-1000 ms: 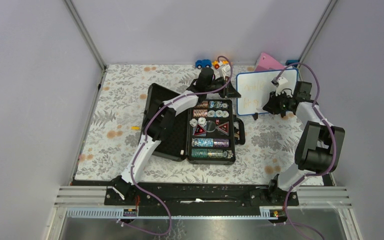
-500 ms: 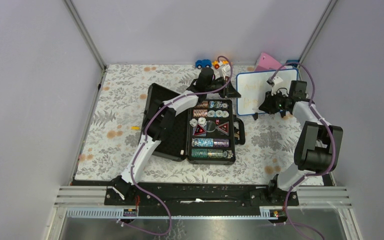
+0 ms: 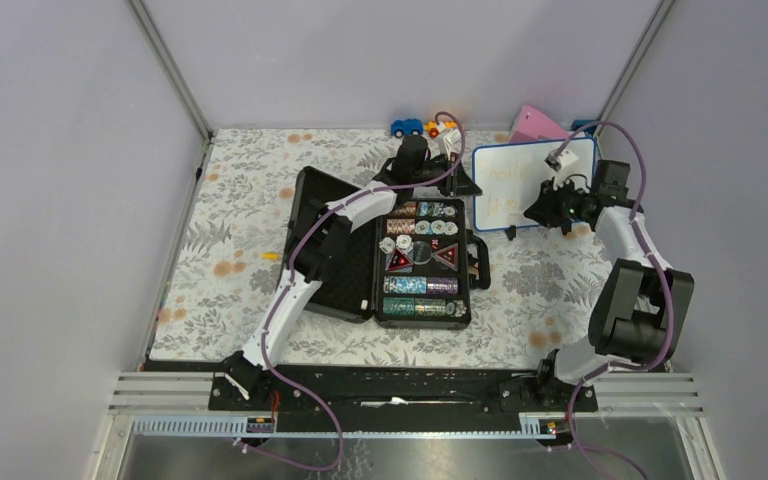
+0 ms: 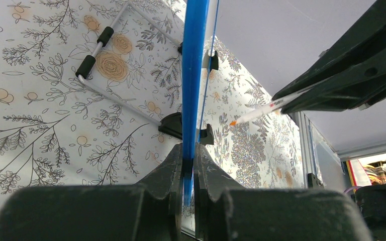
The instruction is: Write a sentence on the whiteboard
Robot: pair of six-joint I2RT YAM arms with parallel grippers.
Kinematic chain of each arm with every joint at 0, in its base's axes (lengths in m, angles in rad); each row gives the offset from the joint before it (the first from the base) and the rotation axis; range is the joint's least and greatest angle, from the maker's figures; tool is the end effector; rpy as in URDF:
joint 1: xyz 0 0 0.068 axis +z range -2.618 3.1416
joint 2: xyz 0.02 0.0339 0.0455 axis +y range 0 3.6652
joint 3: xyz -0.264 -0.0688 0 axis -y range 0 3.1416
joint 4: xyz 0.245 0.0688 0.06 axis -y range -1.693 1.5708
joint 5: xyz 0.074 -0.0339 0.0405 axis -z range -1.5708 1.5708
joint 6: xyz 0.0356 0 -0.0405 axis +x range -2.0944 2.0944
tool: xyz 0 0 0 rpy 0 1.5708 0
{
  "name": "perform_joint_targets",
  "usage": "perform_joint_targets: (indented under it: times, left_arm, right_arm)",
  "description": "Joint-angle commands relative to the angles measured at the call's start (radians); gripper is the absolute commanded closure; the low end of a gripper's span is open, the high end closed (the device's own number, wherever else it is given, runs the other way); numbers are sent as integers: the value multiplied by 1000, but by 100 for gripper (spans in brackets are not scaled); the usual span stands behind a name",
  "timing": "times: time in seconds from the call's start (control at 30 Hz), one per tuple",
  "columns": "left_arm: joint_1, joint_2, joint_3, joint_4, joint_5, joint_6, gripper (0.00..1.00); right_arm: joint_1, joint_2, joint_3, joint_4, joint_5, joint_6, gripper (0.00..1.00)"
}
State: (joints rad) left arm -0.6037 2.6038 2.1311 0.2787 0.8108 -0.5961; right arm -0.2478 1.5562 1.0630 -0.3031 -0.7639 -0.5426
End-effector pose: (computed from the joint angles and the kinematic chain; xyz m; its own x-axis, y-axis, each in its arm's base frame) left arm 0.4701 -0.3555 0.1716 -0.6796 -0.0012 -0.7336 0.7191 0.1966 -0.6665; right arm 0.3260 -0.0571 0.2431 -0.4427 -0.2726 -0.8542 -0.6078 0.7917 0.0623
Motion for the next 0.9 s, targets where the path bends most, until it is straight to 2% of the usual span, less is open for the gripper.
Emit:
perform_joint_targets:
  times: [0.0,0.27,0.87]
  left_arm:
    - [24,-50,6,3,-1,-5,100]
    - [24,-48,6,-3,-3,-2,100]
    - [24,-56,-3,-14,6,8,100]
  right_arm:
    - [-59,-52,36,-43,-52,-37,100]
    - [-97,25,126,-28,-31,-15,100]
    - [-99,76,186,21,-47,52,100]
